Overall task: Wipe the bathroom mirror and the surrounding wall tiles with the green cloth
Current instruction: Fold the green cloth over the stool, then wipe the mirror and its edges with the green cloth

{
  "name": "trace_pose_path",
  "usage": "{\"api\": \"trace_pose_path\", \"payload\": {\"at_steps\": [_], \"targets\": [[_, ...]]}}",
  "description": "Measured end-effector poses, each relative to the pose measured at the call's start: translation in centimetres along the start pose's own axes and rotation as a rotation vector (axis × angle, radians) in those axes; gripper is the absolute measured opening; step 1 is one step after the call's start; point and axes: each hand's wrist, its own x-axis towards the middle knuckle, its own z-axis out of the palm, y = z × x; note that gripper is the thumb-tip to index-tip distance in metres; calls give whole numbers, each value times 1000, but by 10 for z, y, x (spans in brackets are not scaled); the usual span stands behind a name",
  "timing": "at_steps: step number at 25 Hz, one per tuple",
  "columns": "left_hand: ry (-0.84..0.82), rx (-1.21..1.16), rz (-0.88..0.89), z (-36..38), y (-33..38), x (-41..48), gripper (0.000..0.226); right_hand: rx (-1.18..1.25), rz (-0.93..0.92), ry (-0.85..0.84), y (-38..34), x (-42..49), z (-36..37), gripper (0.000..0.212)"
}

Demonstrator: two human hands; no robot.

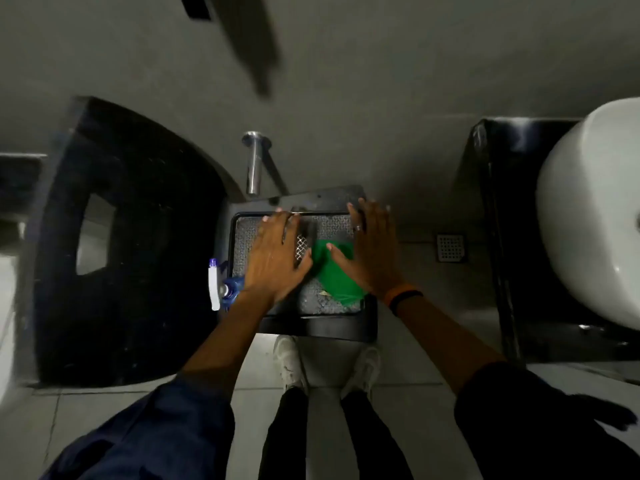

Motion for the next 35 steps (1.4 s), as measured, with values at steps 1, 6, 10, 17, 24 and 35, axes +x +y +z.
{"api": "trace_pose_path", "payload": {"at_steps": [1,6,10,17,24,35], "targets": [[-46,19,-12,31,-11,0,71,8,-3,-40,6,-7,34,77],[-204,70,-50,127,-38,-14,77,-70,-149,-209,25,-33,135,62],[-234,64,-56,178,-50,-25,72,-173,-196,-223,33,-38,184,59],[-144,96,-34,173,-46,-14,61,121,-189,-157,35,-14,173,40],[133,109,103,57,3,26,63,352,25,56,20,-1,47,42],[831,151,323,-290,187,111,71,216,-257,865,15,98,-341,52]]}}
